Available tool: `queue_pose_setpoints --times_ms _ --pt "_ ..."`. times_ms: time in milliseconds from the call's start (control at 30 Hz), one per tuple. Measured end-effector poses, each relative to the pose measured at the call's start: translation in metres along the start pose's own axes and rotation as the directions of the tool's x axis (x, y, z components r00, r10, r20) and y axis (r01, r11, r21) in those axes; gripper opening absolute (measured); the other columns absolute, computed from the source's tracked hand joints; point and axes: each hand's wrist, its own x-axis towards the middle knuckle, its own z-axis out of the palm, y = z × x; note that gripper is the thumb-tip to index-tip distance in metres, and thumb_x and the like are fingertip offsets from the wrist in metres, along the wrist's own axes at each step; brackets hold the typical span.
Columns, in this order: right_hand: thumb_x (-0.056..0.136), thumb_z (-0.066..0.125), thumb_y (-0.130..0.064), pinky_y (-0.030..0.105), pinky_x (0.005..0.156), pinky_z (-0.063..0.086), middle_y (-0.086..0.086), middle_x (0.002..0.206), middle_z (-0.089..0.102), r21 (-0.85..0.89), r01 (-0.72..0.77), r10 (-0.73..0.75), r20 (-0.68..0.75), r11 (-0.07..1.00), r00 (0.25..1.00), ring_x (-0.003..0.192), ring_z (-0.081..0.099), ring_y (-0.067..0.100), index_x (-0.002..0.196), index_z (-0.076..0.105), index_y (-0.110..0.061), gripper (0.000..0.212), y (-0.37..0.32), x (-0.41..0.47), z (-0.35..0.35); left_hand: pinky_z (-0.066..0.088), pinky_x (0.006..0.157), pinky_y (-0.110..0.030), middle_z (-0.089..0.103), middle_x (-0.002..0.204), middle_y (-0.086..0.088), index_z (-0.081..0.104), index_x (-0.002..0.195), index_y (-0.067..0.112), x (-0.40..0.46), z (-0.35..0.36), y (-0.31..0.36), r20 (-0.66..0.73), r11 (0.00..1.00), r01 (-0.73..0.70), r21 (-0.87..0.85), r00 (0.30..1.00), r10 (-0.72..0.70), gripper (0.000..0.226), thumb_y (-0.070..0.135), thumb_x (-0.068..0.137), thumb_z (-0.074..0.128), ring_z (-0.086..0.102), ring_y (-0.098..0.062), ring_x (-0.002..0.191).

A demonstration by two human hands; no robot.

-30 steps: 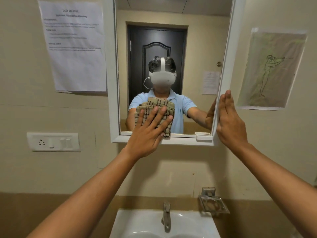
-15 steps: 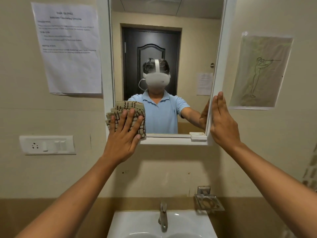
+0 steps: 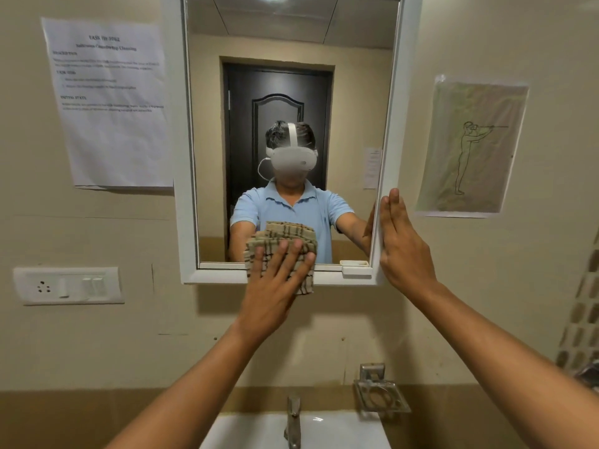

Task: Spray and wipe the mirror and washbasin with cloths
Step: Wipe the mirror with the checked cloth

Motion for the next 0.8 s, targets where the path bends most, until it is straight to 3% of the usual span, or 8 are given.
queue_pose_setpoints --times_ms 133,233,333,433,533,633,700,800 --pt "0.094 0.041 -0.011 0.031 0.103 0.041 0.003 0.163 -0.01 -0.02 0.019 -0.019 0.015 1.0 1.0 0.15 0.001 0.019 0.155 -0.003 -0.012 0.075 -0.002 -0.008 -0.006 0.008 0.119 -0.061 0.016 0.164 -0.009 0.024 0.156 0.021 0.011 0.005 0.025 -0.031 1.0 -0.011 0.004 0.999 0.011 0.097 -0.003 0.072 0.065 0.014 -0.032 0.152" --pt "0.089 0.052 -0.003 0.037 0.113 0.036 0.002 0.162 -0.013 -0.039 0.001 0.001 0.061 0.999 0.998 0.15 -0.002 0.019 0.154 -0.007 -0.014 0.088 -0.001 -0.016 -0.004 0.017 0.117 -0.063 0.018 0.164 -0.009 0.026 0.156 0.021 -0.001 0.007 0.028 -0.008 0.998 -0.066 -0.003 0.998 0.066 0.094 -0.005 0.071 0.059 0.013 -0.031 0.152" --pt "0.087 0.046 0.0 0.039 0.12 0.021 0.001 0.162 -0.014 -0.073 0.01 -0.003 0.1 0.997 0.995 0.15 -0.003 0.018 0.155 -0.004 -0.014 0.085 -0.005 -0.026 -0.005 0.019 0.115 -0.062 0.019 0.164 -0.008 0.028 0.155 0.022 -0.014 0.001 0.031 0.047 0.994 -0.068 -0.083 0.996 0.072 0.093 -0.001 0.072 0.061 0.014 -0.031 0.152" --pt "0.09 0.036 -0.006 0.033 0.121 0.006 -0.001 0.16 -0.016 -0.07 0.019 -0.009 0.129 0.997 0.992 0.149 -0.008 0.015 0.155 -0.004 -0.015 0.076 -0.016 -0.039 -0.01 0.015 0.118 -0.059 0.02 0.164 -0.005 0.027 0.155 0.026 -0.023 -0.015 0.035 0.088 0.968 0.049 -0.245 0.996 -0.028 0.09 0.002 0.075 0.061 0.014 -0.028 0.152" --pt "0.085 0.043 0.002 0.029 0.119 -0.001 -0.001 0.16 -0.015 -0.052 -0.01 0.018 0.158 0.999 0.987 0.149 -0.009 0.015 0.154 -0.004 -0.016 0.085 -0.03 -0.062 -0.008 0.006 0.123 -0.051 0.019 0.164 -0.001 0.024 0.155 0.031 -0.044 -0.029 0.037 0.137 0.859 0.22 -0.463 0.975 -0.176 0.086 0.001 0.077 0.047 0.009 -0.023 0.153" --pt "0.083 0.045 0.004 0.032 0.12 0.002 0.003 0.162 -0.009 -0.016 -0.021 0.023 0.21 1.0 0.978 0.15 -0.005 0.017 0.155 0.0 -0.014 0.087 -0.048 -0.093 -0.003 0.014 0.123 -0.041 0.027 0.162 0.003 0.032 0.152 0.033 -0.074 -0.041 0.039 0.229 0.615 0.419 -0.668 0.902 -0.366 0.082 -0.007 0.081 0.047 0.017 -0.016 0.151" --pt "0.085 0.044 0.001 0.032 0.121 0.003 0.004 0.163 -0.008 -0.008 -0.022 0.023 0.259 1.0 0.966 0.15 -0.005 0.017 0.155 0.0 -0.013 0.084 -0.06 -0.117 0.003 0.03 0.118 -0.035 0.041 0.154 0.006 0.041 0.147 0.032 -0.095 -0.046 0.041 0.336 0.352 0.541 -0.764 0.799 -0.498 0.075 -0.011 0.086 0.049 0.036 -0.016 0.144" --pt "0.086 0.043 0.001 0.032 0.122 0.003 0.005 0.163 -0.005 0.023 -0.044 0.034 0.323 0.999 0.946 0.15 -0.004 0.017 0.155 0.003 -0.011 0.081 -0.079 -0.157 0.014 0.049 0.101 -0.043 0.061 0.132 0.0 0.053 0.137 0.029 -0.126 -0.051 0.042 0.615 -0.191 0.675 -0.713 0.47 -0.633 0.044 0.008 0.098 0.053 0.059 -0.023 0.119"
